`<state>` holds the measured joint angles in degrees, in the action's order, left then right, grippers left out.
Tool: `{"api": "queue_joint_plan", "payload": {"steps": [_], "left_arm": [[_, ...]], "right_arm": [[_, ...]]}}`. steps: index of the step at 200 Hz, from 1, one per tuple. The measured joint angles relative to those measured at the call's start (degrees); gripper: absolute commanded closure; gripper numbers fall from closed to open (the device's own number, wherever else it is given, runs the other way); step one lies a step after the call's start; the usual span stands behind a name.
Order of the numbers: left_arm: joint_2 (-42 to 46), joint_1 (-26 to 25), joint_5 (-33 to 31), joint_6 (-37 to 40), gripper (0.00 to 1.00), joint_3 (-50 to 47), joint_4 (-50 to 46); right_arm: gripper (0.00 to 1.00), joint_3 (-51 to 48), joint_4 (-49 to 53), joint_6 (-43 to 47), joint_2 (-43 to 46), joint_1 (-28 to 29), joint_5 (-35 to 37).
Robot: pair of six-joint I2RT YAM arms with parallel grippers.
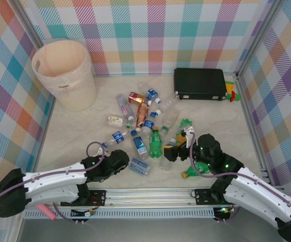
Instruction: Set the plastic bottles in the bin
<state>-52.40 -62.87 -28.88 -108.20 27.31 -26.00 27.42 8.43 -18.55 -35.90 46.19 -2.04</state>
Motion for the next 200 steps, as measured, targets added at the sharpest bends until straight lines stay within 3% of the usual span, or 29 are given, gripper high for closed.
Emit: {"api": "queue_joint_plan", "payload": {"steps": [53,98,127,155,200], "left_arm": [[8.94,0.02,-14.01,7.98,0.75,15.87,-22.71],[6.97,5.09,-24.90,27.67,0.75,32.48,-31.36],[2.38,15.21,-26.03,47.52,0.75,43.04,-28.09],[-5.92,28.35,-21.40,63.91,0.75,54.16,-23.56],[-26.08,46.75,-11.54,78.05,0.75,76.28,-18.97]], "right_arm": [[0.01,3.13,0.39,-2.75,0.09,0.00,-6.69],[0.01,6.86,0.20,-6.45,-0.13,0.02,-11.56],[0.01,8.35,0.22,-7.85,-1.16,0.28,-12.46],[0.01,10.03,0.31,-8.50,-2.38,0.74,-12.68],[0.01,14.01,2.23,-8.72,-3.54,1.51,-12.79]]}}
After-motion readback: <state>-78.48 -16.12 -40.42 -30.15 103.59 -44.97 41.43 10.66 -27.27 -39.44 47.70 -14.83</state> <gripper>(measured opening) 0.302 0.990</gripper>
